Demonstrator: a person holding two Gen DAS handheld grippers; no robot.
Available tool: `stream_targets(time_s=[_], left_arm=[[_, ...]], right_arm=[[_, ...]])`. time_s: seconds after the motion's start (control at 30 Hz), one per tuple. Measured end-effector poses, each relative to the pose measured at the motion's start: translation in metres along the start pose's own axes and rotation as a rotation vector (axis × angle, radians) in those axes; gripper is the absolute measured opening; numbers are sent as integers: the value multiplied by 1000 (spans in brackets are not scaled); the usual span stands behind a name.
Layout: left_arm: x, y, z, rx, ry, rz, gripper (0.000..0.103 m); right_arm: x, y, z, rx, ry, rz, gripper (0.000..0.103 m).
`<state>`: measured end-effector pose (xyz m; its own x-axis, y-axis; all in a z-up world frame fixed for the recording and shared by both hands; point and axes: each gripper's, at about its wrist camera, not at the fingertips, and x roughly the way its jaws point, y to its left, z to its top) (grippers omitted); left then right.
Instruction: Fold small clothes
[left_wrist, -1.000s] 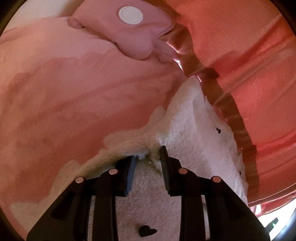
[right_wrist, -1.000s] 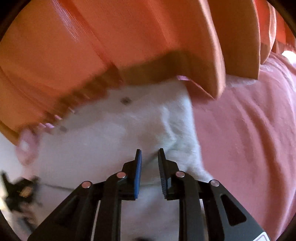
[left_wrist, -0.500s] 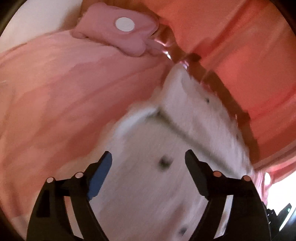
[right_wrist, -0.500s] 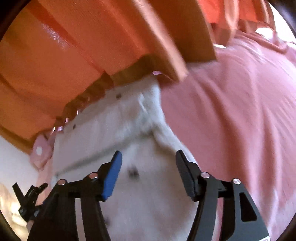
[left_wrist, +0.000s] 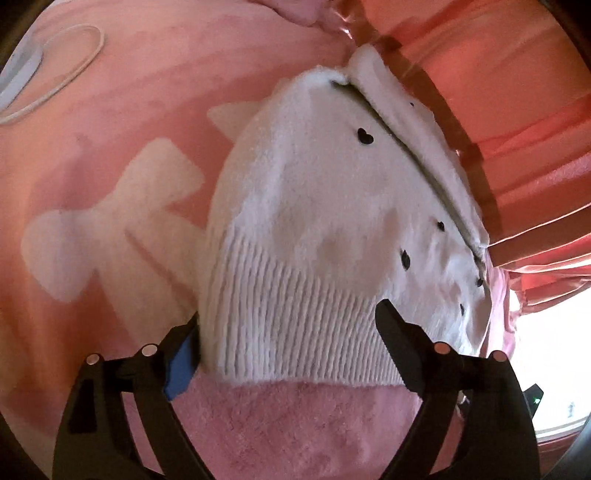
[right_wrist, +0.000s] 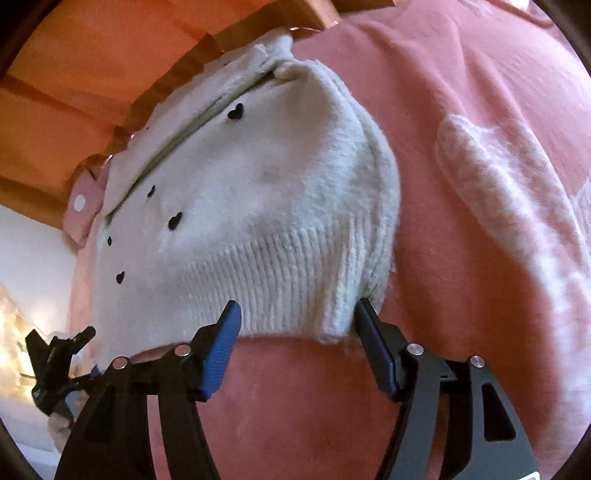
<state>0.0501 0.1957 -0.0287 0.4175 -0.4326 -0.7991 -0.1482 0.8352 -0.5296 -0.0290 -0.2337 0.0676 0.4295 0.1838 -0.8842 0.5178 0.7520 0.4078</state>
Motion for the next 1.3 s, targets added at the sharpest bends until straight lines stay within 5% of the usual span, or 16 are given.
stream_targets(time_s=[0.07, 0.1, 0.13, 0.17, 0.3, 0.5, 0.67, 0.73, 0.8, 0.9, 0.97, 1.13, 1.17, 1.2, 1.23, 1.3], left_arm=[[0, -3, -4, 8, 2, 18, 66], [-1, -3, -5, 3, 7, 7, 50], [-2, -2, -6, -6, 16, -8, 37], [-3, 2, -9, -15, 32, -34, 13], [-29, 4, -15, 10, -12, -82, 5], [-71, -1, -30, 77, -78, -127, 1], [-75, 7, -45, 94, -54, -99, 0], [-70, 13, -42, 70, -60, -62, 17], [-68, 17, -35, 8, -90, -23, 58], [-63, 16, -20, -6, -122, -32, 75], [-52, 14, -12, -3, -112, -12, 78], [-12, 14, 3, -36, -34, -13, 75], [-11, 10, 4, -24, -40, -9, 62], [-11, 6, 4, -2, -24, -56, 26], [-10, 4, 4, 1, 15, -95, 10], [-18, 2, 3, -22, 16, -134, 8]], right_arm=[[2, -1, 1, -14, -27, -20, 41], [4, -2, 2, -21, -26, -27, 14], [5, -3, 4, -22, -29, -28, 10], [0, -7, 4, -12, -51, -7, 9], [-32, -11, 1, -37, -148, 17, 6], [-78, -22, -17, -69, -220, 47, 4], [-68, -34, -26, -56, -157, 42, 5], [-55, -36, -24, -30, -124, 13, 12], [-51, -35, -20, 2, -125, 17, 21], [-46, -29, -17, 4, -157, -13, 58], [-32, -25, -10, 1, -142, -53, 64], [0, -24, 6, 36, -98, -39, 65], [4, -23, 9, 39, -90, -21, 50], [8, -22, 12, 42, -70, -2, 15], [10, -21, 13, 49, -56, 21, 9], [-1, -20, 15, 65, -97, 69, 9]])
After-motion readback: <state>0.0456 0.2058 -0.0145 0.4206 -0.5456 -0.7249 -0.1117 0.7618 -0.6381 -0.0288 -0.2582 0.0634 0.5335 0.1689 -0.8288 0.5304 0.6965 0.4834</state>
